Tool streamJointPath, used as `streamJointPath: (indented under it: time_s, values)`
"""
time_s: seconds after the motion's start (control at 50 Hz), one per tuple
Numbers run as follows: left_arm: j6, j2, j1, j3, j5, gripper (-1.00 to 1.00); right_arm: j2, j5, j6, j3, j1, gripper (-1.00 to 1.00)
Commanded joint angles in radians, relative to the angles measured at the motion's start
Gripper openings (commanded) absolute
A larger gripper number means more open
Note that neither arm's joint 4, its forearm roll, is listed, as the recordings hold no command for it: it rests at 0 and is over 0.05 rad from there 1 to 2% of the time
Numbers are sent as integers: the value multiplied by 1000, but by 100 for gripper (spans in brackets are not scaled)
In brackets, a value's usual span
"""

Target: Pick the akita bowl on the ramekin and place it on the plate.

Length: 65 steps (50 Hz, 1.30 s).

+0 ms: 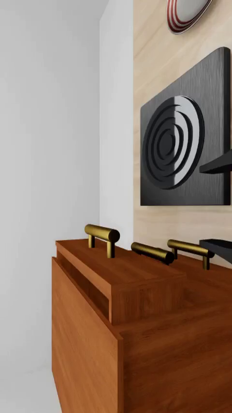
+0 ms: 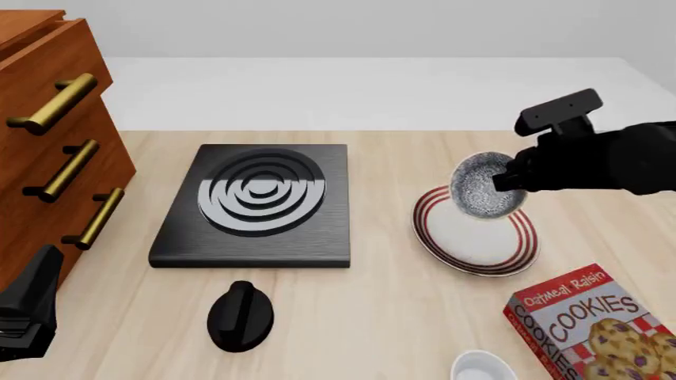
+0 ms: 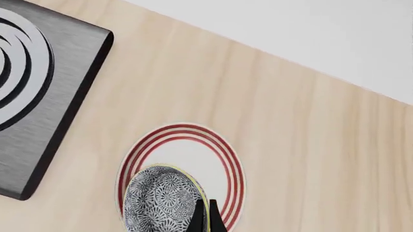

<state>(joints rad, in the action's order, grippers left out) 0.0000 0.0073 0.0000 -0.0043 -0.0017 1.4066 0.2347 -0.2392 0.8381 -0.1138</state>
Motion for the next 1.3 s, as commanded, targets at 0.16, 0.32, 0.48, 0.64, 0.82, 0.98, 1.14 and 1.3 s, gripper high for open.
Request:
streamJointPath:
  time_s: [0.16,0.32,0.48,0.64,0.82,0.98,1.14,1.3]
  values:
    - [0,0,0,0,0,100,89,-52,3,13,27,-100]
    - [0,0,0,0,0,100,134,-75,4,15,33,-100]
    - [0,0,0,0,0,100,158,-72,12,34,39,-100]
    - [0,0,0,0,0,100,187,-75,14,37,40,-100]
    - [0,0,0,0,0,100,222,-121,25,3,26,-100]
    - [0,0,0,0,0,100,235,-155,31,-29,16,-100]
    - [0,0,0,0,0,100,270,-195,29,-49,20,-100]
    - [0,0,0,0,0,100,291,-216,35,-51,23,-100]
